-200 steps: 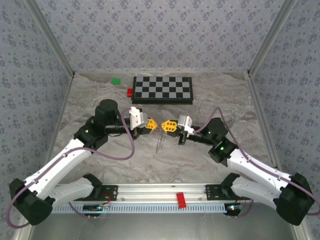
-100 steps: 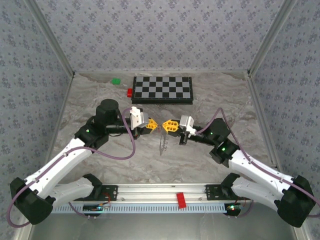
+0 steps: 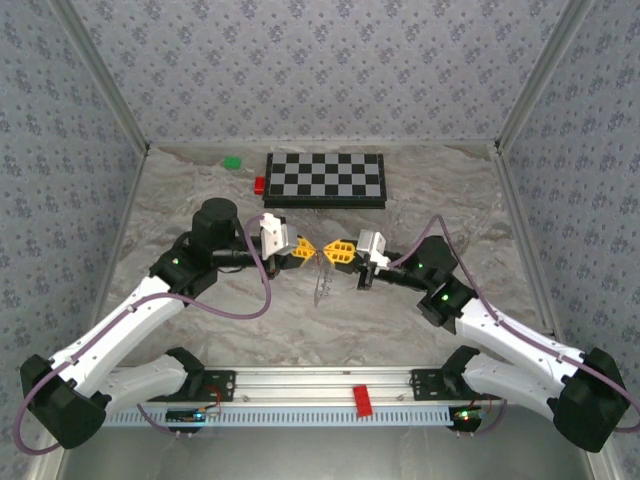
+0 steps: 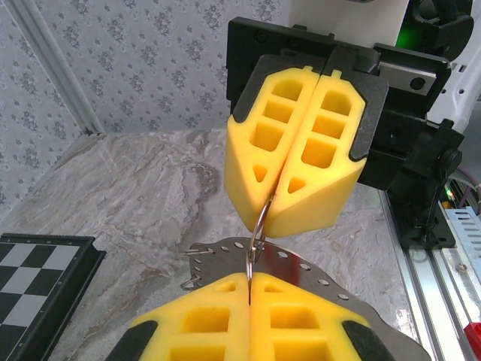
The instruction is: Put the keys on the keyring
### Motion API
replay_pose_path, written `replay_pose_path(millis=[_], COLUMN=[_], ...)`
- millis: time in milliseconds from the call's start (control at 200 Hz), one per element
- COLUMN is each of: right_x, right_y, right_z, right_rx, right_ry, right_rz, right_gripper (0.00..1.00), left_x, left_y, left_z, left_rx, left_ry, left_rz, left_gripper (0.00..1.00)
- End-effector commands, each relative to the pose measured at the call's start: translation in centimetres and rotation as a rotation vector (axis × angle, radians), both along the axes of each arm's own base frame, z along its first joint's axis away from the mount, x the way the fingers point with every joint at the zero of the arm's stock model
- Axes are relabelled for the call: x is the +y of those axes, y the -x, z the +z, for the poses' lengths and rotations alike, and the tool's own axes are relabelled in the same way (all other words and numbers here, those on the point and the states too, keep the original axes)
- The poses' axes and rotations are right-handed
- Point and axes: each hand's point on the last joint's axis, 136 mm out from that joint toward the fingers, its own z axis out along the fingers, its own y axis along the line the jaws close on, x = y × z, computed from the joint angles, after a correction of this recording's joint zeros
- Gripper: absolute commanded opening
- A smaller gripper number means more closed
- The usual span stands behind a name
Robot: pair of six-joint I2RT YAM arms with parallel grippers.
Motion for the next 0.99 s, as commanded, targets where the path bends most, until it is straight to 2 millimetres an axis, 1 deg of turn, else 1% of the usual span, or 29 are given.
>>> replay_pose_path(millis=[0,150,445,990], right_x=[-0.39,-0.76,-0.19,-0.13], right_y=[0.32,0.28,0.13,0.06], right_z=[1.97,2.17,1.62,1.31], right_rx=[-0.059,-0.067,-0.048,-0.044], right_ry=[-0.046,-0.052,-0.040,-0.031], right_rz=[-0.010,-0.026,-0.005,-0.003], right_gripper=[0.00,0.00,0.00,0.00], left_x=[0.02,-0.01,0.02,-0.01], left_y=[0.51,0.47,0.56,1.02], left_z=[1.44,1.35,1.51,1.57], left_rx=[-0.025,-0.025,-0.026,-0.019], left_ry=[0.031,0.030,0.034,0.038], left_rz=[-0.027,-0.027,-0.029,-0.053], left_gripper=[0.00,0.00,0.00,0.00])
